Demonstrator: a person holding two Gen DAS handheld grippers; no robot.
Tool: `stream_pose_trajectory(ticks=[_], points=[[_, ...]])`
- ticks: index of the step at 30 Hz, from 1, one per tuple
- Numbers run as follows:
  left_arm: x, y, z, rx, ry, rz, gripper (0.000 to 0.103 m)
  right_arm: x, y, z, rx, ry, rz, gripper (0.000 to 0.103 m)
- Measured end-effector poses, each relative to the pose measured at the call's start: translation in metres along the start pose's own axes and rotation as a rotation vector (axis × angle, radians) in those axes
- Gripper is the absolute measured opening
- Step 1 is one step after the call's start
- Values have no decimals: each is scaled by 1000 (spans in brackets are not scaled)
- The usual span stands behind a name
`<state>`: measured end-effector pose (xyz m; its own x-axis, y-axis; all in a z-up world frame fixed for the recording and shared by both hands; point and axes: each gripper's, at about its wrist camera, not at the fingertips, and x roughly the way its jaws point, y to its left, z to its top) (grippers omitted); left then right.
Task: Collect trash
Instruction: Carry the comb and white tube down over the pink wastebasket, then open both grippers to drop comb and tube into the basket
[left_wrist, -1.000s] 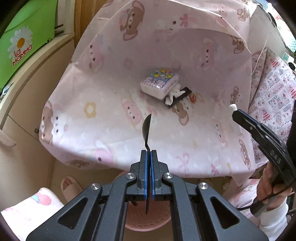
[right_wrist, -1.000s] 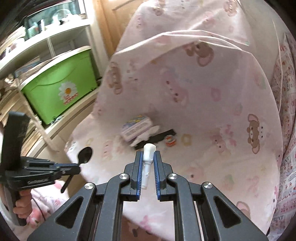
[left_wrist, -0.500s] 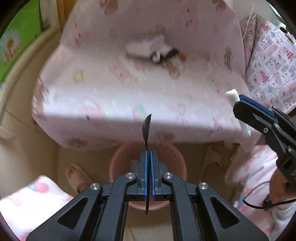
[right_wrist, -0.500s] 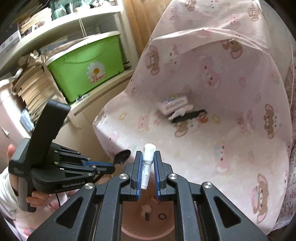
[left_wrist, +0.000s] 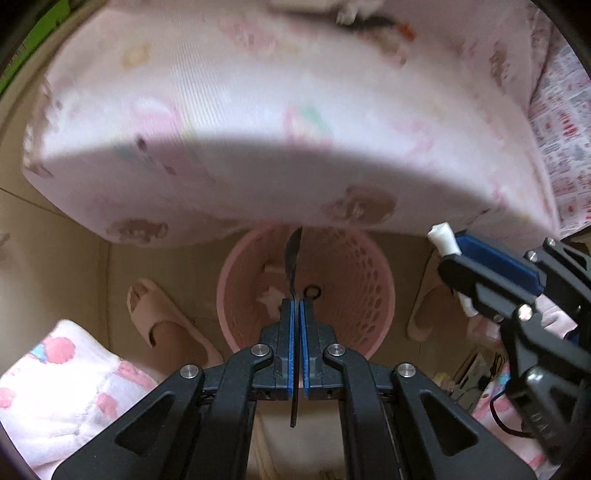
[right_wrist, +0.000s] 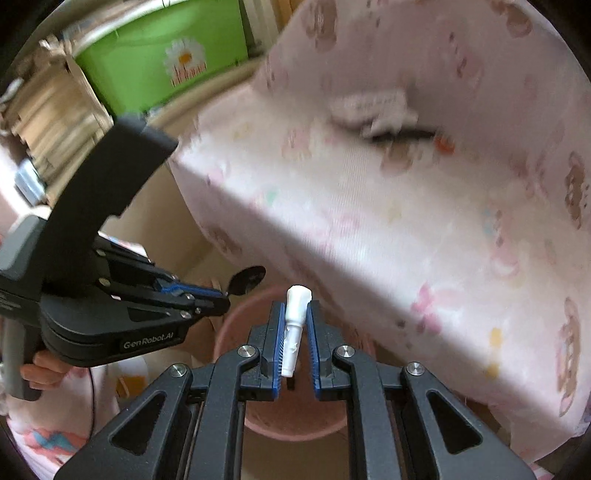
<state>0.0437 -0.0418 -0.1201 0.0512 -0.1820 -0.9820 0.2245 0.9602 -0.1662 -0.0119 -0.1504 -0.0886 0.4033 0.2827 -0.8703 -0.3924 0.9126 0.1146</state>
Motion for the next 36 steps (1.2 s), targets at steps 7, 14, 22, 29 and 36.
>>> stream_pose_trajectory(ticks=[7,14,22,29,36], points=[[54,5,-4,-39,153,21,3,50,1,-17,-12,163,-35,13],[88,15,-11,-111,212,25,3,101,-7,-29,-42,305,-121,13],[118,21,-20,-135,310,18,3,130,-2,-45,-88,373,-122,13],[118,22,-21,-145,319,12,3,142,7,-54,-128,392,-131,13],[120,28,-23,-173,340,31,11,146,8,-57,-118,432,-128,21]])
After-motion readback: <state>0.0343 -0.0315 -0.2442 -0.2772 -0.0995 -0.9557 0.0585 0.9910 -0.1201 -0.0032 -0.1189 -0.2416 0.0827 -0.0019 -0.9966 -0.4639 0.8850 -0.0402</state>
